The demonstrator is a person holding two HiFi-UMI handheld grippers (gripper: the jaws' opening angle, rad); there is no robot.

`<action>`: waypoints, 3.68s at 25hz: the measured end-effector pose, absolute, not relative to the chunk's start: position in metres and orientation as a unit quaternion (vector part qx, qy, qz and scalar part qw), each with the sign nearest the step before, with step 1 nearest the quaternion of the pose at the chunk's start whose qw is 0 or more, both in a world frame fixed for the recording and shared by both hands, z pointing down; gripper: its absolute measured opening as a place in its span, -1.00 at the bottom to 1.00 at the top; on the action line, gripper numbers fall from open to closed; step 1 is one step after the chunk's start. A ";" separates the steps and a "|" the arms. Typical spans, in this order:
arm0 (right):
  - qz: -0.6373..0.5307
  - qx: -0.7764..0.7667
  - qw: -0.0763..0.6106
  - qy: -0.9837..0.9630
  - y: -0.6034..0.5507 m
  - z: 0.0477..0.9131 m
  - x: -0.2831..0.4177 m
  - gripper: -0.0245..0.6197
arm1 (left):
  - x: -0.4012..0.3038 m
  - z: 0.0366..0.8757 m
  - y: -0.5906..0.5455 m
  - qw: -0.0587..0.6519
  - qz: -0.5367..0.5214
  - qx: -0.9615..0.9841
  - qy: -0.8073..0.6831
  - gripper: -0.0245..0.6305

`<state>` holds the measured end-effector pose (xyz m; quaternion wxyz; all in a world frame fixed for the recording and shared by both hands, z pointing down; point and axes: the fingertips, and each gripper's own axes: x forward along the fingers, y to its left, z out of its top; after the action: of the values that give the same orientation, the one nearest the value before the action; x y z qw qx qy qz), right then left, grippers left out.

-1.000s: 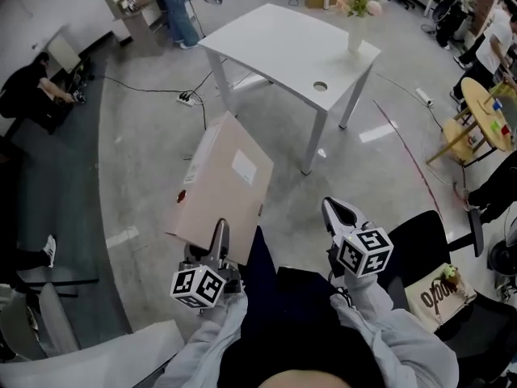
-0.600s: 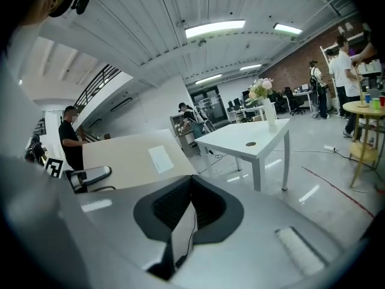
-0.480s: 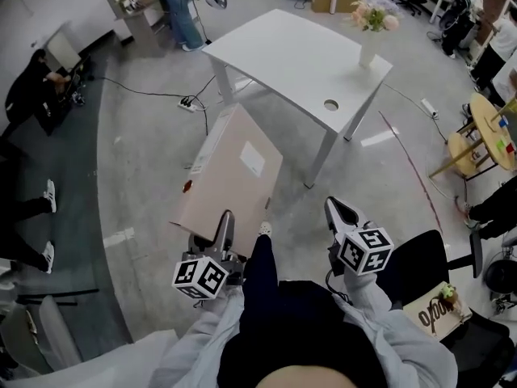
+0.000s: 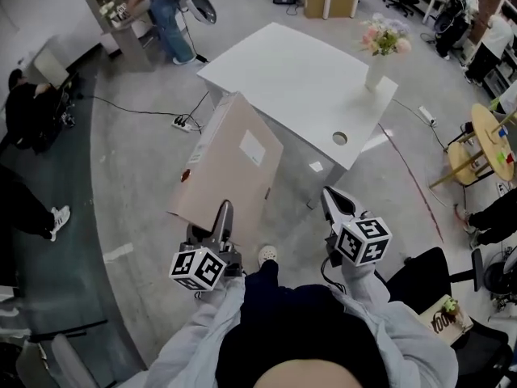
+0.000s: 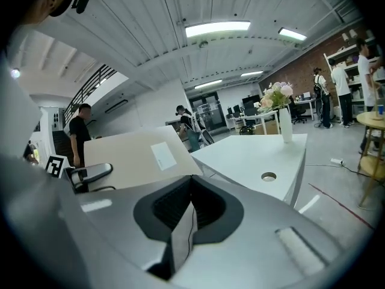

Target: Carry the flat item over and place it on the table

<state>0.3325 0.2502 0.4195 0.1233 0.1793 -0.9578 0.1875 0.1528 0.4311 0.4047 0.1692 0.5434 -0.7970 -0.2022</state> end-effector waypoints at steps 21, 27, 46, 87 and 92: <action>0.213 0.166 0.154 -0.950 0.204 0.461 0.206 -0.89 | 0.043 0.431 0.384 0.201 -0.256 0.533 -0.781 -0.11; 0.215 0.170 0.150 -0.950 0.150 0.460 0.170 -0.89 | 0.007 0.433 0.335 0.202 -0.263 0.534 -0.777 -0.11; 0.215 0.197 0.123 -0.949 -0.077 0.441 0.041 -0.89 | -0.138 0.418 0.101 0.200 -0.265 0.561 -0.758 -0.11; 0.328 0.411 0.127 -0.841 -0.225 0.499 -0.059 -0.89 | -0.287 0.511 -0.213 0.499 -0.406 0.572 -0.509 -0.11; 0.340 0.432 0.128 -0.825 -0.230 0.506 -0.072 -0.89 | -0.296 0.534 -0.238 0.524 -0.395 0.570 -0.494 -0.11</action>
<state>-0.0718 -0.2302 0.5057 0.1285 0.4318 -0.8255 0.3401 -0.2958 -0.2381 0.5338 0.5241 0.5700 -0.4939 -0.3955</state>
